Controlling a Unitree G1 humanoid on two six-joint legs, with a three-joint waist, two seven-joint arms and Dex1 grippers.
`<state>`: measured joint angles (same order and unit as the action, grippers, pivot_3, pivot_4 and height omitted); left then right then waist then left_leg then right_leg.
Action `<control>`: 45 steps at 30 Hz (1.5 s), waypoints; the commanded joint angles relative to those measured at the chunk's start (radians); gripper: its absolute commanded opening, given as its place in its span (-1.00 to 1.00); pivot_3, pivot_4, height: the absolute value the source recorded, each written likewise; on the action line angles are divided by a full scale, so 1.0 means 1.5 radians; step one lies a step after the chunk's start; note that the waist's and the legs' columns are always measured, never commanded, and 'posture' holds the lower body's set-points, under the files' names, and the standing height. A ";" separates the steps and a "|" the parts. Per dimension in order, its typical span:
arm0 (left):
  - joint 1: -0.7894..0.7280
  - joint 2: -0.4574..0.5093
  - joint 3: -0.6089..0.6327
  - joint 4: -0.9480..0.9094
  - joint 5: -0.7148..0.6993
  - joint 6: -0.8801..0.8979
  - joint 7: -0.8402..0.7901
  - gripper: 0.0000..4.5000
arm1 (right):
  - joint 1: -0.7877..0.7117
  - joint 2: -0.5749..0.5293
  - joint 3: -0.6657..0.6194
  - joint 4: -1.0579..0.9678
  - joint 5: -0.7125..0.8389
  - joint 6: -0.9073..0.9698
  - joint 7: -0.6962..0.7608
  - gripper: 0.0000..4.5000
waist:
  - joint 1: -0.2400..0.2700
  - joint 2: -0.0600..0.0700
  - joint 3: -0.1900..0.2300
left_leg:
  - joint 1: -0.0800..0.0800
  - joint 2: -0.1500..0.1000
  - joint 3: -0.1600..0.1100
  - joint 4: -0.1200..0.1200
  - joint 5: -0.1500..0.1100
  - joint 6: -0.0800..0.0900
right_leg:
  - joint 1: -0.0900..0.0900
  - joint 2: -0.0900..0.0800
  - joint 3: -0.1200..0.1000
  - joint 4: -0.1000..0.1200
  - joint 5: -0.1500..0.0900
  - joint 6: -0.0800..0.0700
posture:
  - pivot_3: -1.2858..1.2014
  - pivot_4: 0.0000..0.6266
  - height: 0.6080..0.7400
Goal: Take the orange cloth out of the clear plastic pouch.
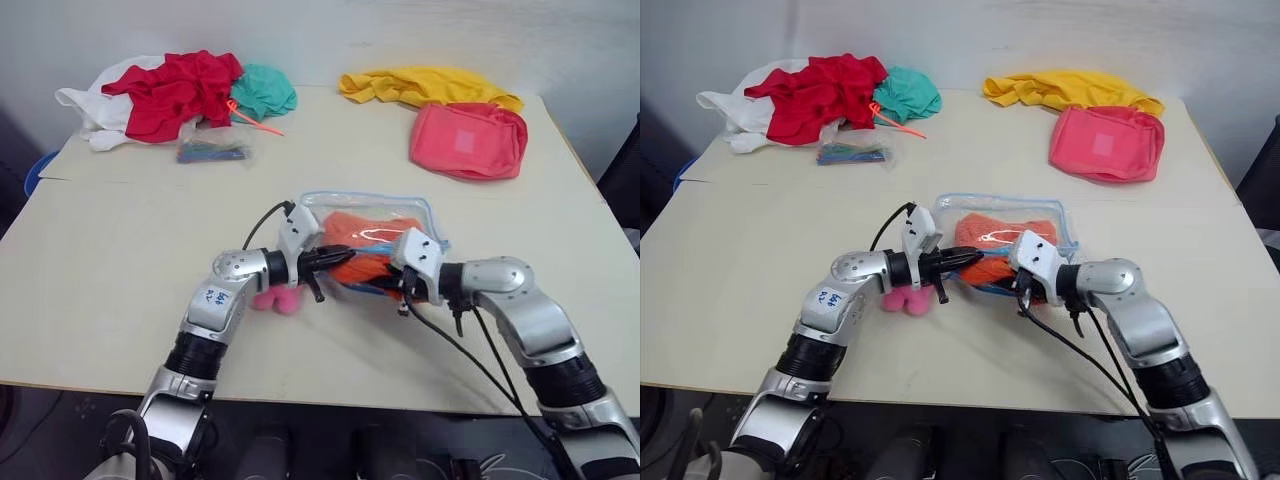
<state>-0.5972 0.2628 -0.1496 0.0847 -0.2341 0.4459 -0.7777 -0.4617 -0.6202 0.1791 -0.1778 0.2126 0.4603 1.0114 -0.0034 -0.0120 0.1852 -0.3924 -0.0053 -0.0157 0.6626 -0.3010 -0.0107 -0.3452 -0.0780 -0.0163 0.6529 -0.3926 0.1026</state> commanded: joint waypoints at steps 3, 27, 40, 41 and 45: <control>0.008 0.010 0.012 -0.021 -0.002 0.006 0.016 -1.00 | 0.042 -0.033 -0.036 -0.073 0.078 -0.011 0.067 -1.00 | 0.001 0.000 0.000 | 0.000 0.000 0.000 0.000 0.000 0.000 | 0.000 0.000 0.000 0.000 0.000 0.000 | 0.03 -0.52 1.00; 0.036 0.108 0.052 0.016 0.013 -0.040 0.008 -1.00 | 0.206 -0.304 -0.594 -0.167 0.699 0.291 -0.020 -1.00 | 0.004 0.000 0.000 | 0.001 0.000 0.000 0.000 -0.001 0.001 | 0.004 0.000 -0.001 -0.006 0.000 0.000 | 0.03 -0.52 1.00; 0.089 0.187 0.073 0.037 -0.016 -0.174 -0.124 -1.00 | 0.175 -0.381 -0.347 0.251 0.074 -0.401 0.149 -1.00 | 0.000 0.000 0.000 | 0.003 0.001 0.002 -0.002 -0.001 0.002 | 0.003 0.000 0.002 -0.006 0.000 0.000 | 0.03 -0.52 1.00; 0.089 0.184 0.071 0.038 -0.015 -0.177 -0.123 -1.00 | 0.178 -0.364 -0.324 0.290 0.045 -0.429 0.140 -1.00 | 0.000 0.000 0.000 | 0.003 0.001 0.003 -0.001 -0.001 0.002 | 0.004 0.000 0.002 -0.006 0.000 0.000 | 0.03 -0.52 1.00; 0.103 0.181 0.069 0.013 -0.026 -0.162 -0.129 -0.91 | 0.190 -0.297 -0.273 0.364 0.004 -0.491 0.124 -0.63 | 0.000 0.002 0.000 | 0.003 0.001 0.003 -0.001 -0.001 0.002 | 0.003 0.000 0.002 -0.004 0.000 0.000 | 0.03 -0.52 1.00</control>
<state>-0.4636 0.5280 -0.0392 0.1227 -0.2700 0.1902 -0.9614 -0.1660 -1.0603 -0.2064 0.3715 0.2135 -0.2269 1.2023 -0.0031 -0.0083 0.1848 -0.3886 -0.0044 -0.0103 0.6612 -0.3029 -0.0073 -0.3412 -0.0785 -0.0130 0.6467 -0.3926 0.1027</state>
